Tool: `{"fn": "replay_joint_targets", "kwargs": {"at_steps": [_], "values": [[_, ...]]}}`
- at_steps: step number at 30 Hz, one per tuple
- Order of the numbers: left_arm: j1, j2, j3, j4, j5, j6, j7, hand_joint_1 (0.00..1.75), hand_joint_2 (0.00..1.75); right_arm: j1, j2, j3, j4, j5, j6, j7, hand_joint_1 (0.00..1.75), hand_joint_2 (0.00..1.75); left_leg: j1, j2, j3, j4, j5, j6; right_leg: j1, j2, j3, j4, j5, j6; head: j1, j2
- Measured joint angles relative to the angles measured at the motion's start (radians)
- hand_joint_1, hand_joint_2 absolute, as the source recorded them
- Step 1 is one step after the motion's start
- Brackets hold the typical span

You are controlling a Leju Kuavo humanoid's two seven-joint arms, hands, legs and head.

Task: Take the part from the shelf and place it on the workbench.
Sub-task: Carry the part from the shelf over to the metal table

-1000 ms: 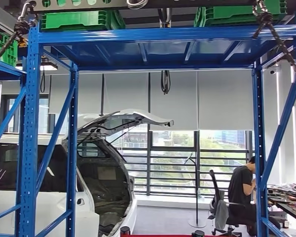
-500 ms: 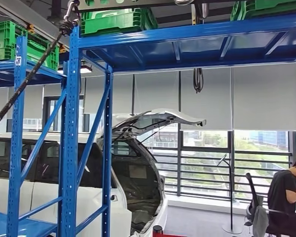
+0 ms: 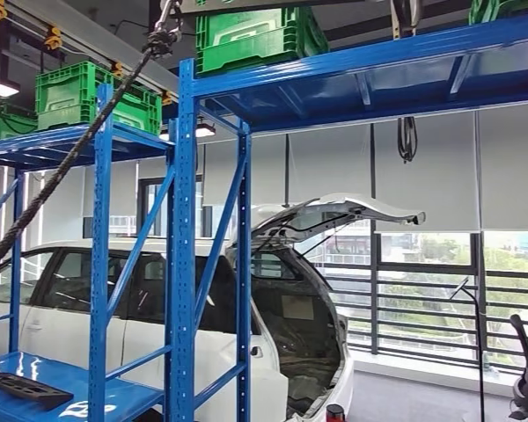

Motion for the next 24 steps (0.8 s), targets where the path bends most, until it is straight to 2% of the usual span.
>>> {"fn": "replay_joint_targets", "kwargs": {"at_steps": [2,4,6,7,8,9,10,11,13,14,15,17,18,20,21,22,23,24], "values": [[0.003,0.01,0.008,-0.005,0.002,0.003,-0.004,0.0,1.75,0.007,0.001,-0.003,-0.006,0.013,-0.001,-0.016,1.75,1.75,0.0,-0.016,-0.005,-0.001,0.004,0.013,-0.001,-0.012,0.001,0.001,-0.003,0.01,0.0,0.0],[0.005,0.016,0.013,-0.009,-0.002,0.007,-0.01,0.0,1.75,0.023,0.001,-0.006,-0.016,0.025,-0.002,-0.037,1.75,1.75,0.003,-0.033,-0.008,-0.004,0.01,0.026,-0.006,0.02,-0.009,0.032,-0.033,0.019,0.0,0.0],[0.002,0.019,0.015,-0.012,-0.006,0.008,-0.019,0.0,1.75,0.045,0.0,-0.014,-0.02,0.031,-0.002,-0.055,1.75,1.75,0.005,-0.052,-0.011,-0.006,0.014,0.035,-0.008,0.069,-0.057,0.144,-0.1,0.023,0.0,0.0],[0.001,0.019,0.015,-0.012,-0.008,0.008,-0.023,0.0,1.75,0.055,0.0,-0.018,-0.02,0.033,0.0,-0.062,1.75,1.75,0.004,-0.063,-0.012,-0.005,0.016,0.038,-0.008,0.08,-0.089,0.218,-0.133,0.023,0.0,0.0],[0.0,0.02,0.015,-0.012,-0.009,0.008,-0.026,0.0,1.75,0.063,0.0,-0.02,-0.018,0.036,0.002,-0.067,1.75,1.75,0.002,-0.073,-0.013,-0.005,0.017,0.04,-0.008,0.085,-0.116,0.276,-0.151,0.023,0.0,0.0],[0.0,0.02,0.015,-0.012,-0.011,0.009,-0.028,0.0,1.75,0.068,0.0,-0.021,-0.016,0.039,0.006,-0.07,1.75,1.75,0.0,-0.084,-0.013,-0.005,0.018,0.041,-0.008,0.088,-0.127,0.299,-0.149,0.022,0.0,0.0],[-0.001,0.02,0.015,-0.012,-0.013,0.01,-0.029,0.0,1.75,0.071,0.001,-0.021,-0.013,0.043,0.009,-0.073,1.75,1.75,-0.001,-0.094,-0.012,-0.004,0.018,0.041,-0.008,0.09,-0.118,0.281,-0.126,0.019,0.0,0.0],[-0.001,0.021,0.015,-0.012,-0.015,0.011,-0.029,0.0,1.75,0.071,0.001,-0.021,-0.01,0.047,0.012,-0.074,1.75,1.75,-0.002,-0.105,-0.011,-0.004,0.018,0.041,-0.007,0.096,-0.091,0.223,-0.089,0.016,0.0,0.0],[-0.004,0.021,0.015,-0.012,-0.016,0.015,-0.028,0.0,1.75,0.069,0.002,-0.019,-0.004,0.058,0.016,-0.078,1.75,1.75,-0.003,-0.126,-0.012,-0.001,0.019,0.039,-0.007,0.131,-0.026,0.082,-0.024,0.005,0.0,0.0],[-0.006,0.022,0.015,-0.012,-0.016,0.016,-0.027,0.0,1.75,0.067,0.002,-0.018,-0.001,0.064,0.016,-0.079,1.75,1.75,-0.003,-0.136,-0.015,0.001,0.021,0.035,-0.007,0.147,-0.005,0.035,-0.008,0.001,0.0,0.0],[-0.007,0.023,0.016,-0.012,-0.016,0.017,-0.027,0.0,1.75,0.066,0.002,-0.017,0.002,0.068,0.017,-0.079,1.75,1.75,-0.002,-0.146,-0.02,0.002,0.024,0.03,-0.006,0.157,0.004,0.013,-0.005,-0.002,0.0,0.0],[-0.006,0.027,0.017,-0.012,-0.016,0.017,-0.027,0.0,1.75,0.063,0.006,-0.015,0.005,0.073,0.017,-0.079,1.75,1.75,0.001,-0.165,-0.029,0.001,0.03,0.018,-0.007,0.143,0.005,0.003,-0.004,-0.007,0.0,0.0],[-0.004,0.028,0.018,-0.012,-0.015,0.016,-0.026,0.0,1.75,0.061,0.009,-0.012,0.006,0.074,0.016,-0.08,1.75,1.75,0.0,-0.161,-0.032,0.005,0.026,0.012,-0.009,0.132,0.006,-0.001,-0.001,-0.012,0.0,0.0],[-0.004,0.031,0.019,-0.013,-0.016,0.016,-0.023,0.0,1.75,0.059,0.017,-0.005,0.008,0.076,0.015,-0.083,1.75,1.75,-0.001,-0.124,-0.06,0.063,-0.015,0.002,-0.014,0.107,0.007,-0.01,0.005,-0.021,0.0,0.0],[-0.005,0.03,0.019,-0.013,-0.016,0.016,-0.02,0.0,1.75,0.059,0.021,-0.001,0.009,0.079,0.013,-0.085,1.75,1.75,0.0,-0.098,-0.087,0.122,-0.049,-0.003,-0.012,0.094,0.007,-0.01,0.006,-0.024,0.0,0.0],[-0.006,0.031,0.019,-0.013,-0.016,0.016,-0.018,0.0,1.75,0.06,0.023,0.003,0.01,0.082,0.011,-0.087,1.75,1.75,0.003,-0.081,-0.119,0.193,-0.083,-0.009,-0.012,0.081,0.006,-0.01,0.006,-0.024,0.0,0.0],[-0.007,0.032,0.019,-0.013,-0.017,0.017,-0.016,0.0,1.75,0.061,0.025,0.008,0.011,0.085,0.009,-0.09,1.75,1.75,0.007,-0.073,-0.146,0.254,-0.106,-0.014,-0.011,0.068,0.006,-0.01,0.005,-0.024,0.0,0.0],[-0.006,0.032,0.019,-0.013,-0.018,0.017,-0.014,0.0,1.75,0.061,0.027,0.013,0.012,0.088,0.007,-0.092,1.75,1.75,0.01,-0.069,-0.158,0.286,-0.112,-0.018,-0.011,0.055,0.006,-0.009,0.005,-0.024,0.0,0.0]]}}
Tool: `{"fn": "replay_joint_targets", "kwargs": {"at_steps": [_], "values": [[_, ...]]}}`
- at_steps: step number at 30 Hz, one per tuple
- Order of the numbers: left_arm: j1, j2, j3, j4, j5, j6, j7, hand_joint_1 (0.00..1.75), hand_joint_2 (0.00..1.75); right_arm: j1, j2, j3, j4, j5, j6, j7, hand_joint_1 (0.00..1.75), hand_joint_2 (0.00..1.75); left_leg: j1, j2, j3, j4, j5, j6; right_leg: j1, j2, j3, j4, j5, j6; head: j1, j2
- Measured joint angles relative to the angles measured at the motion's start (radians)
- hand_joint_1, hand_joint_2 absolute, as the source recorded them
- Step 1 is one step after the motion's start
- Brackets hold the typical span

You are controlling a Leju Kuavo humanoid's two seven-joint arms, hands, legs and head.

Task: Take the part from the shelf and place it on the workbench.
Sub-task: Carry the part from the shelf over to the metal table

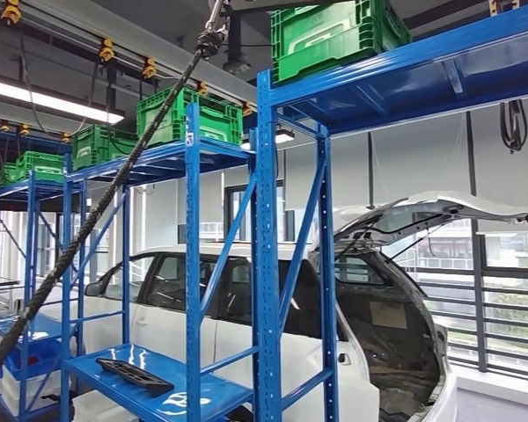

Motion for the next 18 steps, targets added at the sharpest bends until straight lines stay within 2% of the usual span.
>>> {"fn": "replay_joint_targets", "kwargs": {"at_steps": [1,2,3,5,6,7,9,10,11,13,14,15,16,17,18], "values": [[0.002,0.001,0.0,0.0,-0.001,0.0,0.0,0.0,1.75,0.0,0.001,0.006,0.0,0.002,-0.002,-0.003,1.75,1.75,0.003,0.004,0.006,-0.008,0.013,-0.003,0.0,-0.011,0.0,0.001,-0.001,0.001,0.0,0.0],[0.003,0.002,0.0,-0.001,-0.003,-0.001,0.0,0.0,1.75,-0.001,0.003,0.011,0.0,0.004,-0.004,-0.005,1.75,1.75,0.006,0.011,0.033,-0.057,0.043,-0.005,-0.001,-0.022,0.002,0.002,-0.003,0.004,0.0,0.0],[0.004,0.004,0.0,-0.002,-0.005,-0.003,-0.001,0.0,1.75,-0.002,0.005,0.017,0.0,0.005,-0.006,-0.007,1.75,1.75,0.008,0.026,0.072,-0.13,0.079,-0.006,-0.001,-0.031,0.003,0.003,-0.006,0.008,0.0,0.0],[0.001,0.007,0.0,-0.004,-0.008,-0.008,-0.008,0.0,1.75,-0.006,0.007,0.024,-0.002,0.006,-0.009,-0.011,1.75,1.75,0.004,0.058,0.133,-0.251,0.121,0.0,0.004,-0.047,0.005,0.008,-0.012,0.019,0.0,0.0],[-0.001,0.008,0.0,-0.005,-0.008,-0.01,-0.013,0.0,1.75,-0.008,0.008,0.028,-0.002,0.006,-0.011,-0.013,1.75,1.75,0.001,0.067,0.144,-0.277,0.126,0.006,0.007,-0.055,0.005,0.01,-0.014,0.023,0.0,0.0],[-0.002,0.009,0.0,-0.006,-0.008,-0.012,-0.02,0.0,1.75,-0.011,0.008,0.031,-0.002,0.006,-0.013,-0.016,1.75,1.75,-0.003,0.065,0.143,-0.281,0.123,0.013,0.008,-0.062,0.006,0.01,-0.014,0.028,0.0,0.0],[0.0,0.01,0.002,-0.006,-0.004,-0.016,-0.034,0.0,1.75,-0.018,0.007,0.039,-0.003,0.006,-0.016,-0.02,1.75,1.75,-0.004,0.048,0.139,-0.283,0.127,0.028,0.005,-0.07,0.008,0.012,-0.019,0.038,0.0,0.0],[0.0,0.01,0.002,-0.006,-0.002,-0.017,-0.038,0.0,1.75,-0.02,0.007,0.042,-0.004,0.006,-0.016,-0.021,1.75,1.75,-0.003,0.04,0.138,-0.284,0.129,0.035,0.002,-0.057,0.004,0.024,-0.032,0.042,0.0,0.0],[-0.002,0.011,0.003,-0.006,0.001,-0.018,-0.04,0.0,1.75,-0.022,0.007,0.044,-0.004,0.005,-0.016,-0.021,1.75,1.75,-0.002,0.032,0.138,-0.286,0.132,0.041,0.0,-0.035,-0.009,0.057,-0.057,0.045,0.0,0.0],[-0.006,0.011,0.004,-0.006,0.003,-0.018,-0.038,0.0,1.75,-0.023,0.007,0.047,-0.005,0.003,-0.016,-0.021,1.75,1.75,-0.002,0.013,0.136,-0.287,0.135,0.05,-0.001,0.014,-0.066,0.187,-0.128,0.046,0.0,0.0],[-0.008,0.011,0.005,-0.006,0.002,-0.017,-0.034,0.0,1.75,-0.021,0.007,0.048,-0.005,0.001,-0.016,-0.021,1.75,1.75,-0.003,0.002,0.135,-0.287,0.135,0.053,0.0,0.026,-0.098,0.259,-0.156,0.045,0.0,0.0],[-0.008,0.011,0.005,-0.006,0.002,-0.016,-0.031,0.0,1.75,-0.02,0.007,0.05,-0.005,-0.001,-0.016,-0.021,1.75,1.75,-0.006,-0.009,0.135,-0.287,0.136,0.054,0.001,0.031,-0.12,0.305,-0.166,0.043,0.0,0.0],[-0.008,0.011,0.005,-0.006,0.002,-0.015,-0.028,0.0,1.75,-0.019,0.007,0.051,-0.005,-0.002,-0.016,-0.021,1.75,1.75,-0.008,-0.021,0.136,-0.286,0.136,0.055,0.002,0.034,-0.125,0.312,-0.155,0.041,0.0,0.0],[-0.007,0.011,0.006,-0.006,0.001,-0.014,-0.026,0.0,1.75,-0.018,0.007,0.053,-0.005,-0.003,-0.016,-0.02,1.75,1.75,-0.009,-0.033,0.137,-0.286,0.137,0.055,0.002,0.037,-0.109,0.276,-0.124,0.037,0.0,0.0],[-0.007,0.01,0.006,-0.006,0.001,-0.013,-0.025,0.0,1.75,-0.018,0.007,0.054,-0.005,-0.004,-0.016,-0.02,1.75,1.75,-0.01,-0.046,0.138,-0.285,0.137,0.055,0.003,0.048,-0.079,0.207,-0.082,0.032,0.0,0.0]]}}
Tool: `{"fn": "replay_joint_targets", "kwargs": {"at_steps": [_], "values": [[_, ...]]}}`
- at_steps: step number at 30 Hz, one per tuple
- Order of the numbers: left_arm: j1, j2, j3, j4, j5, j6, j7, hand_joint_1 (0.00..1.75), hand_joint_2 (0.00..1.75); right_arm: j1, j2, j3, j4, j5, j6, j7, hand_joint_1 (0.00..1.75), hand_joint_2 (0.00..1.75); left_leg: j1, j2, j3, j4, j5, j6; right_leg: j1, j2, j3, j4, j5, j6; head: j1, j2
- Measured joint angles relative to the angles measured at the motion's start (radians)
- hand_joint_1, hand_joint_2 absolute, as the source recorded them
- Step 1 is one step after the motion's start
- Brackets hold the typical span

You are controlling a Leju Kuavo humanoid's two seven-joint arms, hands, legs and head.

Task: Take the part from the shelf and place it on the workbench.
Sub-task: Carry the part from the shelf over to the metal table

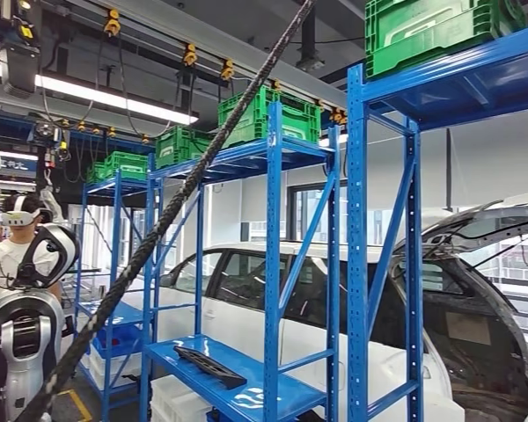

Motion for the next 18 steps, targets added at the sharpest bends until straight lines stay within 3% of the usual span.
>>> {"fn": "replay_joint_targets", "kwargs": {"at_steps": [2,4,6,8,10,11,12,13,14,16,18], "values": [[-0.001,-0.004,0.001,0.0,0.0,0.001,0.0,0.0,1.75,0.0,0.0,0.003,0.0,-0.001,0.0,0.0,1.75,1.75,0.0,-0.023,-0.003,0.003,0.002,-0.003,0.0,0.045,0.055,-0.13,0.061,-0.012,0.0,0.0],[-0.002,-0.007,0.002,0.0,0.0,0.002,0.0,0.0,1.75,0.0,0.0,0.005,-0.001,-0.002,-0.001,0.001,1.75,1.75,0.003,-0.043,-0.015,0.006,0.007,-0.012,0.001,0.069,0.071,-0.178,0.071,-0.018,0.0,0.0],[0.001,-0.007,0.004,0.0,0.001,0.001,-0.001,0.0,1.75,-0.001,0.001,0.007,-0.002,-0.003,-0.001,0.002,1.75,1.75,0.004,-0.057,-0.023,0.006,0.01,-0.023,-0.001,0.049,0.072,-0.188,0.072,-0.021,0.0,0.0],[0.002,-0.008,0.005,0.0,0.003,0.001,-0.004,0.0,1.75,-0.004,0.004,0.01,-0.002,-0.003,-0.002,0.003,1.75,1.75,0.002,-0.027,-0.04,0.04,-0.015,-0.033,-0.006,0.024,0.076,-0.196,0.076,-0.029,0.0,0.0],[-0.003,-0.01,0.005,0.0,0.005,0.0,-0.01,0.0,1.75,-0.003,0.007,0.012,-0.003,-0.004,-0.004,0.004,1.75,1.75,0.004,0.025,-0.092,0.152,-0.077,-0.043,-0.007,-0.004,0.077,-0.198,0.077,-0.033,0.0,0.0],[-0.005,-0.01,0.005,0.0,0.006,0.0,-0.012,0.0,1.75,-0.002,0.008,0.012,-0.003,-0.004,-0.004,0.004,1.75,1.75,0.008,0.038,-0.125,0.223,-0.107,-0.048,-0.006,-0.018,0.077,-0.198,0.077,-0.033,0.0,0.0],[-0.006,-0.01,0.005,0.0,0.007,-0.001,-0.012,0.0,1.75,-0.001,0.008,0.012,-0.002,-0.004,-0.005,0.004,1.75,1.75,0.011,0.045,-0.148,0.275,-0.124,-0.053,-0.006,-0.032,0.077,-0.198,0.076,-0.032,0.0,0.0],[-0.006,-0.01,0.005,0.0,0.008,-0.002,-0.012,0.0,1.75,0.0,0.008,0.012,-0.002,-0.004,-0.005,0.004,1.75,1.75,0.015,0.049,-0.155,0.293,-0.122,-0.056,-0.006,-0.045,0.077,-0.198,0.075,-0.031,0.0,0.0],[-0.004,-0.011,0.005,0.0,0.009,-0.003,-0.013,0.0,1.75,0.0,0.009,0.013,-0.002,-0.004,-0.005,0.005,1.75,1.75,0.018,0.053,-0.139,0.268,-0.101,-0.059,-0.006,-0.057,0.079,-0.197,0.073,-0.029,0.0,0.0],[-0.004,-0.012,0.005,0.0,0.011,-0.005,-0.015,0.0,1.75,0.0,0.009,0.013,-0.002,-0.002,-0.005,0.008,1.75,1.75,0.021,0.079,-0.066,0.132,-0.037,-0.061,-0.006,-0.077,0.086,-0.197,0.067,-0.021,0.0,0.0],[-0.008,-0.013,0.005,0.0,0.012,-0.006,-0.018,0.0,1.75,-0.001,0.009,0.013,-0.003,-0.001,-0.004,0.011,1.75,1.75,0.016,0.108,-0.013,0.029,-0.006,-0.053,-0.002,-0.093,0.091,-0.195,0.061,-0.01,0.0,0.0]]}}
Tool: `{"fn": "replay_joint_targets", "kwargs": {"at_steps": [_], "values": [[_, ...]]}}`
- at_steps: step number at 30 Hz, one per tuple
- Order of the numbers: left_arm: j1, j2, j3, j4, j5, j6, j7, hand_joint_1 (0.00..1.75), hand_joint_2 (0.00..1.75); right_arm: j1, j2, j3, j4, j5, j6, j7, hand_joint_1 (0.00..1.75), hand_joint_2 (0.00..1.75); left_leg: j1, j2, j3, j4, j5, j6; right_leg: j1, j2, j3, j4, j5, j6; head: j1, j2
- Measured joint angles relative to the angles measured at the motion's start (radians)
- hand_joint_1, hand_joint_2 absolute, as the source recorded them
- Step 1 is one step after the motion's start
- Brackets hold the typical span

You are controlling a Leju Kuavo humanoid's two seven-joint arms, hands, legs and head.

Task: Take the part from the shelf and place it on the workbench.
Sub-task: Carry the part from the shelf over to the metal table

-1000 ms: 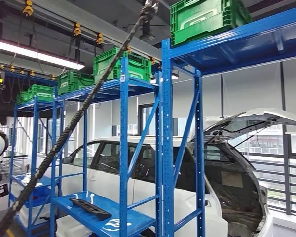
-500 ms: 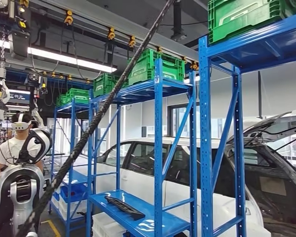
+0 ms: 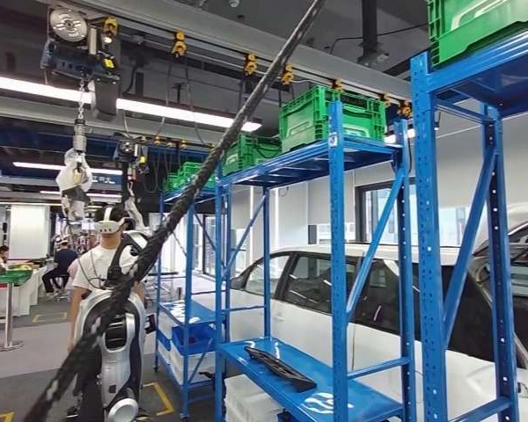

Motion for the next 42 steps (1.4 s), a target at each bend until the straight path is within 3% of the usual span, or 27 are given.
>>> {"fn": "replay_joint_targets", "kwargs": {"at_steps": [1,3,5,8,9,10,11,12,14,16,18,20,22,24,25,26,27,29,31,33,34,36,38,39,40,41,42], "values": [[-0.001,-0.001,0.0,0.0,0.0,-0.001,0.0,0.0,1.75,-0.001,0.0,0.0,0.0,0.0,0.001,0.001,1.75,1.75,-0.004,0.006,0.006,-0.016,-0.001,0.007,0.002,-0.008,0.001,0.0,-0.002,0.005,0.0,0.0],[0.0,-0.002,0.0,0.0,0.0,-0.002,0.0,0.0,1.75,-0.004,0.0,0.002,-0.001,0.001,0.002,0.004,1.75,1.75,-0.008,-0.009,0.002,-0.017,-0.001,0.023,0.001,-0.019,0.004,-0.001,-0.005,0.017,0.0,0.0],[0.003,-0.003,0.001,0.0,0.0,-0.002,0.002,0.0,1.75,-0.006,0.0,0.003,-0.001,0.001,0.004,0.007,1.75,1.75,-0.007,-0.024,0.001,-0.019,0.001,0.037,-0.004,0.009,-0.003,0.024,-0.03,0.026,0.0,0.0],[-0.001,-0.005,0.001,0.0,-0.002,-0.002,0.003,0.0,1.75,-0.005,-0.002,0.005,-0.001,0.002,0.006,0.01,1.75,1.75,-0.01,-0.051,0.001,-0.02,0.003,0.051,-0.004,0.068,-0.085,0.206,-0.127,0.023,0.0,0.0],[-0.002,-0.006,0.001,0.0,-0.003,-0.003,0.003,0.0,1.75,-0.004,-0.002,0.006,0.0,0.002,0.007,0.011,1.75,1.75,-0.013,-0.062,0.001,-0.02,0.003,0.054,-0.002,0.074,-0.118,0.27,-0.147,0.021,0.0,0.0],[-0.002,-0.006,0.001,0.0,-0.004,-0.003,0.003,0.0,1.75,-0.004,-0.002,0.007,0.001,0.001,0.007,0.012,1.75,1.75,-0.015,-0.073,0.001,-0.02,0.003,0.055,0.0,0.077,-0.138,0.305,-0.149,0.018,0.0,0.0],[-0.002,-0.007,0.001,0.0,-0.004,-0.003,0.003,0.0,1.75,-0.004,-0.002,0.008,0.001,0.001,0.009,0.013,1.75,1.75,-0.018,-0.086,0.003,-0.019,0.003,0.056,0.002,0.079,-0.14,0.299,-0.129,0.014,0.0,0.0],[-0.001,-0.007,0.001,0.0,-0.005,-0.003,0.003,0.0,1.75,-0.005,-0.002,0.01,0.002,0.001,0.01,0.014,1.75,1.75,-0.02,-0.098,0.005,-0.019,0.003,0.056,0.004,0.085,-0.123,0.252,-0.092,0.009,0.0,0.0],[-0.001,-0.011,0.001,0.0,-0.006,-0.004,0.003,0.0,1.75,-0.01,-0.003,0.012,0.002,-0.001,0.013,0.017,1.75,1.75,-0.022,-0.122,0.006,-0.018,0.003,0.055,0.008,0.127,-0.07,0.112,-0.01,-0.006,0.0,0.0],[-0.003,-0.015,0.001,0.0,-0.005,-0.004,0.004,0.0,1.75,-0.013,-0.003,0.014,0.002,-0.002,0.016,0.019,1.75,1.75,-0.019,-0.143,-0.003,-0.016,0.006,0.049,0.01,0.162,-0.042,0.031,0.021,-0.014,0.0,0.0],[0.001,-0.016,0.001,0.0,-0.007,-0.003,0.006,0.0,1.75,-0.016,-0.003,0.016,0.003,-0.003,0.018,0.021,1.75,1.75,-0.015,-0.162,-0.011,-0.017,0.011,0.038,0.01,0.153,-0.037,0.016,0.02,-0.015,0.0,0.0],[0.005,-0.016,0.001,-0.001,-0.01,-0.001,0.012,0.0,1.75,-0.021,-0.003,0.018,0.002,-0.003,0.019,0.021,1.75,1.75,-0.017,-0.139,-0.021,0.001,-0.003,0.028,0.006,0.13,-0.032,0.007,0.024,-0.023,0.0,0.0],[0.004,-0.017,0.001,-0.001,-0.012,0.001,0.017,0.0,1.75,-0.024,-0.003,0.019,0.002,-0.003,0.02,0.02,1.75,1.75,-0.016,-0.089,-0.064,0.091,-0.056,0.018,0.004,0.103,-0.027,0.001,0.026,-0.029,0.0,0.0],[0.001,-0.016,0.001,-0.001,-0.014,0.003,0.017,0.0,1.75,-0.024,-0.003,0.019,0.002,-0.003,0.017,0.02,1.75,1.75,-0.009,-0.067,-0.129,0.226,-0.112,0.007,0.005,0.075,-0.026,0.002,0.024,-0.031,0.0,0.0],[0.002,-0.016,0.001,-0.001,-0.016,0.003,0.017,0.0,1.75,-0.024,-0.003,0.019,0.002,-0.003,0.015,0.02,1.75,1.75,-0.004,-0.063,-0.148,0.265,-0.119,0.002,0.005,0.062,-0.025,0.002,0.023,-0.03,0.0,0.0],[0.004,-0.016,0.001,-0.001,-0.018,0.003,0.017,0.0,1.75,-0.024,-0.003,0.02,0.002,-0.002,0.012,0.02,1.75,1.75,0.0,-0.059,-0.146,0.264,-0.107,-0.002,0.004,0.051,-0.024,0.002,0.021,-0.028,0.0,0.0],[0.005,-0.016,0.001,-0.001,-0.02,0.003,0.017,0.0,1.75,-0.024,-0.003,0.02,0.002,-0.002,0.01,0.02,1.75,1.75,0.004,-0.053,-0.123,0.221,-0.079,-0.005,0.004,0.04,-0.021,0.003,0.018,-0.025,0.0,0.0],[0.006,-0.015,0.001,-0.001,-0.022,0.005,0.02,0.0,1.75,-0.025,-0.003,0.02,0.001,-0.002,0.007,0.02,1.75,1.75,0.004,-0.022,-0.047,0.078,-0.018,-0.006,0.005,0.022,-0.013,0.005,0.01,-0.015,0.0,0.0],[0.003,-0.015,0.0,-0.001,-0.026,0.007,0.028,0.0,1.75,-0.027,-0.003,0.02,-0.002,-0.001,0.005,0.021,1.75,1.75,-0.002,0.0,-0.004,-0.006,0.005,0.005,0.009,0.006,-0.008,0.006,0.004,-0.004,0.0,0.0],[0.004,-0.015,0.0,-0.001,-0.033,0.01,0.038,0.0,1.75,-0.028,-0.003,0.021,-0.004,-0.001,0.004,0.022,1.75,1.75,-0.008,-0.011,-0.005,-0.013,0.003,0.021,0.008,-0.008,-0.004,0.004,0.002,0.007,0.0,0.0],[0.007,-0.015,0.0,-0.001,-0.035,0.012,0.041,0.0,1.75,-0.028,-0.003,0.021,-0.006,-0.001,0.004,0.022,1.75,1.75,-0.009,-0.018,-0.005,-0.015,0.004,0.028,0.005,-0.007,-0.002,0.004,-0.002,0.013,0.0,0.0],[0.01,-0.015,0.0,-0.001,-0.038,0.017,0.044,0.0,1.75,-0.028,-0.004,0.021,-0.008,-0.002,0.003,0.023,1.75,1.75,-0.007,-0.033,-0.004,-0.02,0.008,0.041,0.0,0.026,-0.017,0.047,-0.038,0.021,0.0,0.0],[0.009,-0.014,0.0,-0.002,-0.038,0.024,0.047,0.0,1.75,-0.026,-0.006,0.021,-0.01,-0.003,0.003,0.023,1.75,1.75,-0.008,-0.05,-0.004,-0.022,0.01,0.05,-0.001,0.066,-0.075,0.175,-0.107,0.022,0.0,0.0],[0.008,-0.013,0.0,-0.002,-0.037,0.027,0.049,0.0,1.75,-0.024,-0.007,0.021,-0.01,-0.002,0.002,0.023,1.75,1.75,-0.01,-0.059,-0.004,-0.022,0.01,0.053,-0.001,0.074,-0.111,0.249,-0.137,0.021,0.0,0.0],[0.008,-0.013,0.0,-0.002,-0.036,0.028,0.051,0.0,1.75,-0.022,-0.008,0.021,-0.009,-0.002,0.002,0.023,1.75,1.75,-0.012,-0.07,-0.004,-0.022,0.011,0.054,0.0,0.077,-0.137,0.299,-0.148,0.019,0.0,0.0],[0.008,-0.012,0.0,-0.002,-0.034,0.029,0.053,0.0,1.75,-0.02,-0.008,0.02,-0.009,-0.002,0.002,0.023,1.75,1.75,-0.014,-0.082,-0.004,-0.021,0.011,0.054,0.001,0.079,-0.146,0.31,-0.138,0.017,0.0,0.0],[0.008,-0.012,0.0,-0.002,-0.033,0.029,0.054,0.0,1.75,-0.019,-0.008,0.02,-0.009,-0.002,0.002,0.023,1.75,1.75,-0.016,-0.094,-0.002,-0.021,0.011,0.054,0.001,0.082,-0.135,0.278,-0.107,0.014,0.0,0.0]]}}
